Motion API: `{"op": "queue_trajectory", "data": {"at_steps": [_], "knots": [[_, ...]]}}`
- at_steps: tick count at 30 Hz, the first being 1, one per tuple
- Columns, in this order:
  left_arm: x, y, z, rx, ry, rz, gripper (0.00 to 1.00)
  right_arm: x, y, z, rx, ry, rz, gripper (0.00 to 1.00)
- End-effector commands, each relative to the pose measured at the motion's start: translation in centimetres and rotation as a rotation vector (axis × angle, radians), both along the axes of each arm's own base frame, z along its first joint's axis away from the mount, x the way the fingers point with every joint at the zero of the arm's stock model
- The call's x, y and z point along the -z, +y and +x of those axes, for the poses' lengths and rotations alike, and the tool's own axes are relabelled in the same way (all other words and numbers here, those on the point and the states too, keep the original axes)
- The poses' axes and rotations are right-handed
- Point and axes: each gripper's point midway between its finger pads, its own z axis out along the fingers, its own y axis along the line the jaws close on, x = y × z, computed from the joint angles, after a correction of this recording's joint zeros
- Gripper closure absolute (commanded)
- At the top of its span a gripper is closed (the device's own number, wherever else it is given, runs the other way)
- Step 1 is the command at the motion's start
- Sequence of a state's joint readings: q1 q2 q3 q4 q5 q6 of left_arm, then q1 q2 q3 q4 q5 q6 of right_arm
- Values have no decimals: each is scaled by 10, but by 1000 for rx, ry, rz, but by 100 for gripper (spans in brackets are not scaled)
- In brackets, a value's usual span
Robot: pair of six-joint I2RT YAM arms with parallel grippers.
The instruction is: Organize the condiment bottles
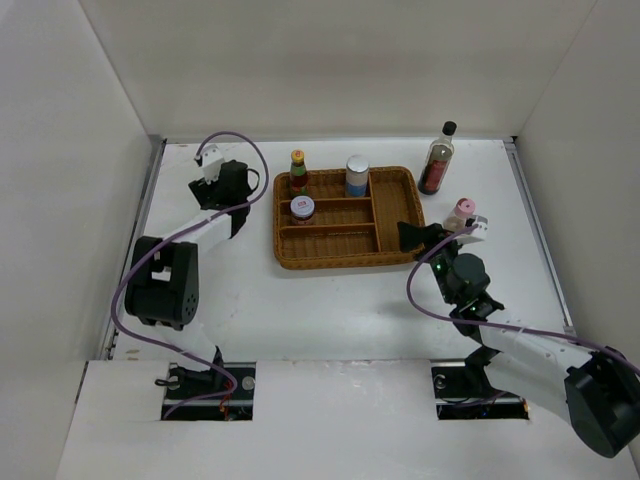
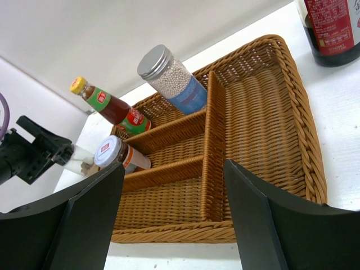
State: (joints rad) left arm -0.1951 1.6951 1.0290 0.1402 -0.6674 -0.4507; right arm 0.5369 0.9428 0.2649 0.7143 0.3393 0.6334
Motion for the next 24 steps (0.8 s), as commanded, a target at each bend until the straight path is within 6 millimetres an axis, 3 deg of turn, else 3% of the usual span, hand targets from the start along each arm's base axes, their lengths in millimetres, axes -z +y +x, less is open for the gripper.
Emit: {"op": "queue_trajectory", "data": {"at_steps": [1, 4, 7, 12, 16, 21, 24], "knots": [[-11, 6, 8, -19, -29, 3, 26, -24, 0, 4, 1, -62, 49, 22], [-10, 11, 9, -25, -33, -2, 27, -22, 3, 5, -8, -51, 43, 22], [-10, 12, 16, -18, -35, -8, 36, -22, 2, 5, -2, -57, 44, 22], [-28, 19, 15, -24, -95, -23, 66, -28, 0, 1, -3, -77, 53, 22], [-81, 3, -3, 11, -221, -37, 73, -30, 0, 0, -8, -81, 59, 22], [-175, -56, -43, 156, -414, -38, 73, -25, -2, 3, 2, -68, 55, 22], [-219, -89, -71, 256, -503, -47, 73, -28, -2, 2, 4, -73, 52, 21]]}}
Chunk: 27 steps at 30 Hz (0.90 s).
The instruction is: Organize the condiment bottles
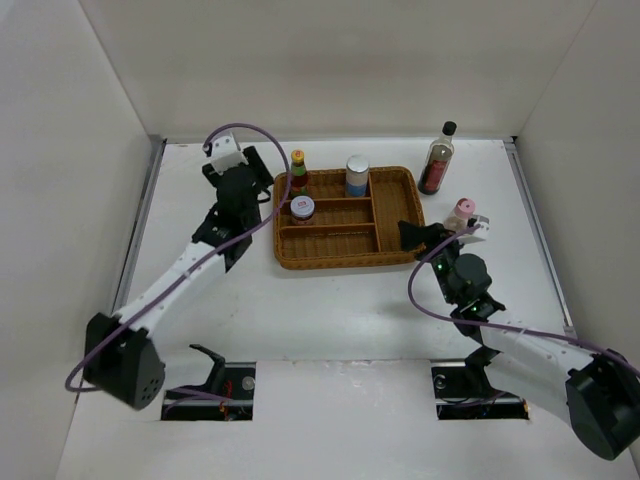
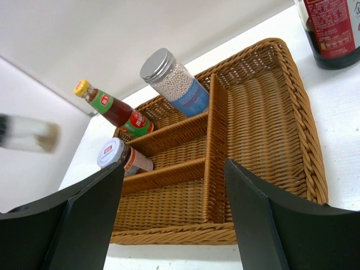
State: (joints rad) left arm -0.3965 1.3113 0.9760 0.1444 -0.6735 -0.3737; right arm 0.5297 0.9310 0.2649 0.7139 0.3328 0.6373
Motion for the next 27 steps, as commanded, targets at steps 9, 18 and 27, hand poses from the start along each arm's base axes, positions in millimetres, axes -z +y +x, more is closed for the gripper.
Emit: {"op": "queue_trajectory", "data": {"at_steps": [9, 18, 27], "knots": [[-96, -174, -45, 444, -214, -98, 73, -24, -26, -1, 111, -66, 70, 65], [-45, -267, -19, 590, -138, -70, 73, -22, -31, 1, 123, -56, 76, 39], [14, -286, -1, 595, -49, -22, 73, -23, -32, 1, 122, -60, 78, 30]]}}
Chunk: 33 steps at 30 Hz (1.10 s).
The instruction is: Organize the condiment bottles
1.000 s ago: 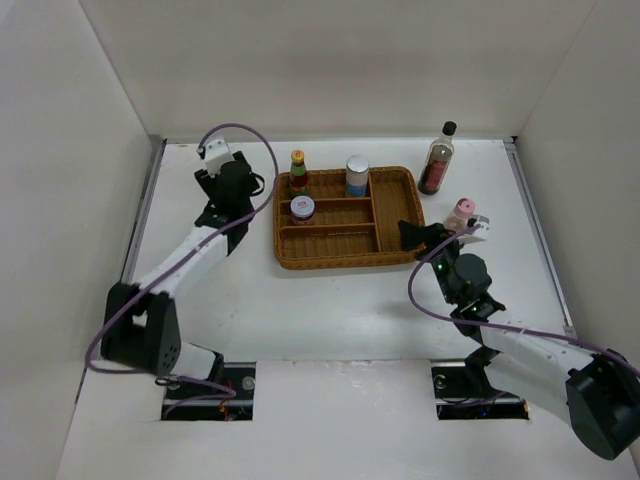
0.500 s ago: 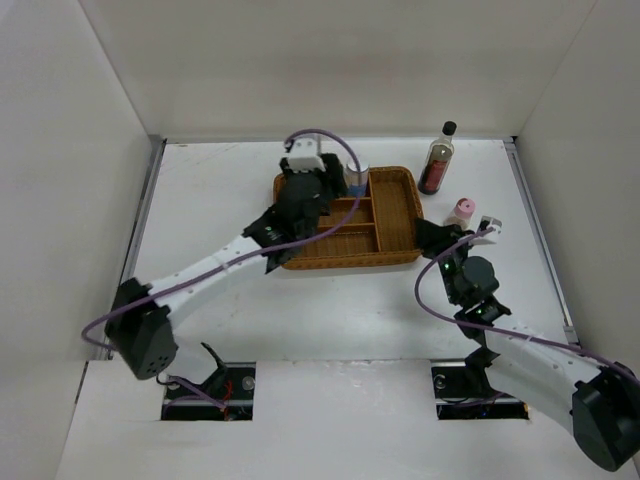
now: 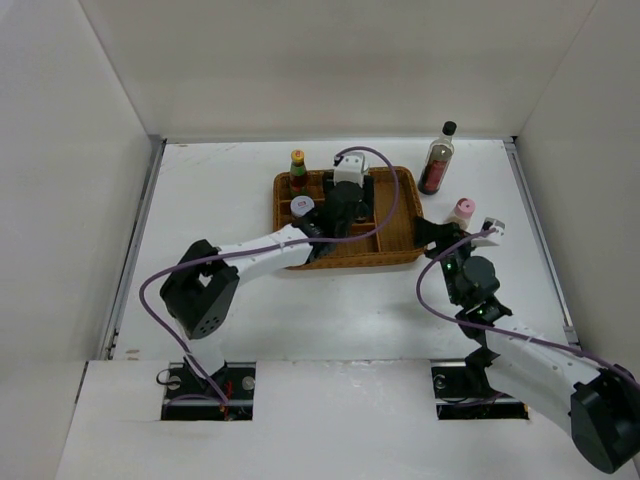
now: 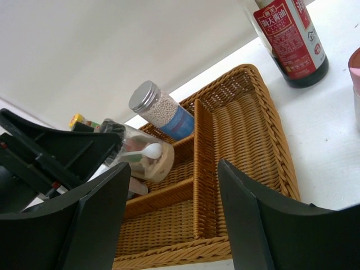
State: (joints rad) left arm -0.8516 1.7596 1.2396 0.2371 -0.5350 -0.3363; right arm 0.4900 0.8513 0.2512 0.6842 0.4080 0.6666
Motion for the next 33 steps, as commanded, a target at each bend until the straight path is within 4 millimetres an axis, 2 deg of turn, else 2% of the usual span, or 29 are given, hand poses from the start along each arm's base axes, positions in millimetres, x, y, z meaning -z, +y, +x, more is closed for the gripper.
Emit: {"op": "queue_trajectory", "data": {"at_steps": [1, 9, 12, 14, 17, 19, 21, 25, 28, 31, 33], "knots": [[-42, -13, 16, -3, -97, -113, 73, -9, -4, 0, 14, -33, 27, 29], [11, -16, 24, -12, -32, -36, 73, -9, -3, 1, 5, -32, 29, 29], [27, -12, 23, -23, -12, -13, 70, -12, -4, 0, 10, -39, 26, 29], [38, -11, 21, -25, 6, -2, 63, -11, -5, 0, 14, -39, 29, 28], [45, -7, 16, -36, 11, 7, 44, -11, -3, 0, 7, -37, 24, 27], [41, -5, 13, -35, 5, -5, 31, -12, -5, 0, 15, -39, 22, 27], [29, -2, 7, -33, -11, -25, 20, -11, -4, 1, 11, -35, 19, 27], [-11, 7, -10, -17, -66, -102, 0, -18, -3, 0, 9, -54, -4, 33], [-41, 22, -34, -4, -121, -171, 0, -25, 5, -1, -17, -71, -32, 46], [-56, 62, -55, -64, -184, -254, 0, -29, 13, -1, -29, -66, -65, 64], [-57, 104, -71, -161, -218, -317, 0, -36, 15, 3, -30, -61, -76, 70]]}}
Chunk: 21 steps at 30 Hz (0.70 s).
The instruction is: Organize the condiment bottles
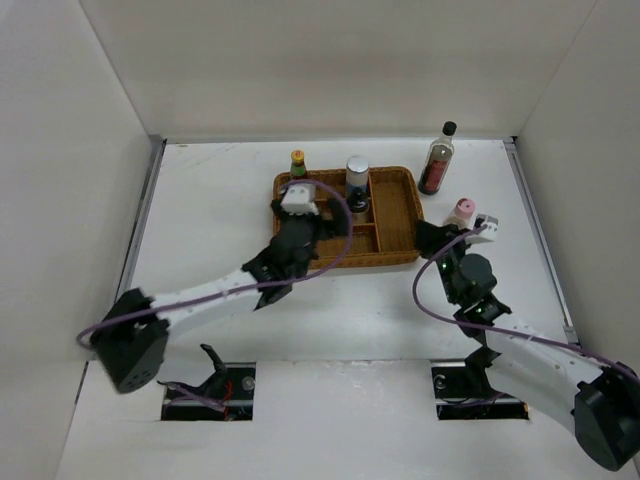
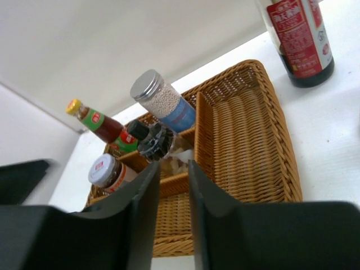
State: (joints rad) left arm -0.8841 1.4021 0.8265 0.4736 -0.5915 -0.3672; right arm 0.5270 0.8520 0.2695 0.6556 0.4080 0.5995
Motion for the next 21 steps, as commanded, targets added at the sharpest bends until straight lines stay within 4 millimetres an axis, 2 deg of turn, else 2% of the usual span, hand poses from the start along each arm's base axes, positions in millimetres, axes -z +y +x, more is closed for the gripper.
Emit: {"op": "queue_trajectory", "data": {"at_steps": [1, 3, 6, 9, 12, 14, 18, 21], "knots": [[-27, 70, -19, -197, -105, -206, 0, -42, 7, 8, -2, -60, -11, 70], [-15, 112, -34, -296, -121, -262, 0, -59, 9, 14, 6, -49, -37, 70], [7, 166, -53, -405, -133, -309, 0, -85, 7, 33, 42, -26, -98, 61], [27, 199, -60, -476, -127, -329, 0, -102, -18, 67, 151, 25, -209, 46], [43, 215, -59, -503, -105, -354, 0, -112, -46, 99, 247, 95, -290, 29], [56, 215, -57, -498, -73, -404, 0, -114, -65, 120, 302, 144, -334, 20], [80, 210, -49, -464, 12, -433, 0, -101, -90, 159, 360, 255, -419, 8], [92, 210, -47, -465, 50, -462, 0, -86, -100, 185, 366, 320, -470, 5]]}}
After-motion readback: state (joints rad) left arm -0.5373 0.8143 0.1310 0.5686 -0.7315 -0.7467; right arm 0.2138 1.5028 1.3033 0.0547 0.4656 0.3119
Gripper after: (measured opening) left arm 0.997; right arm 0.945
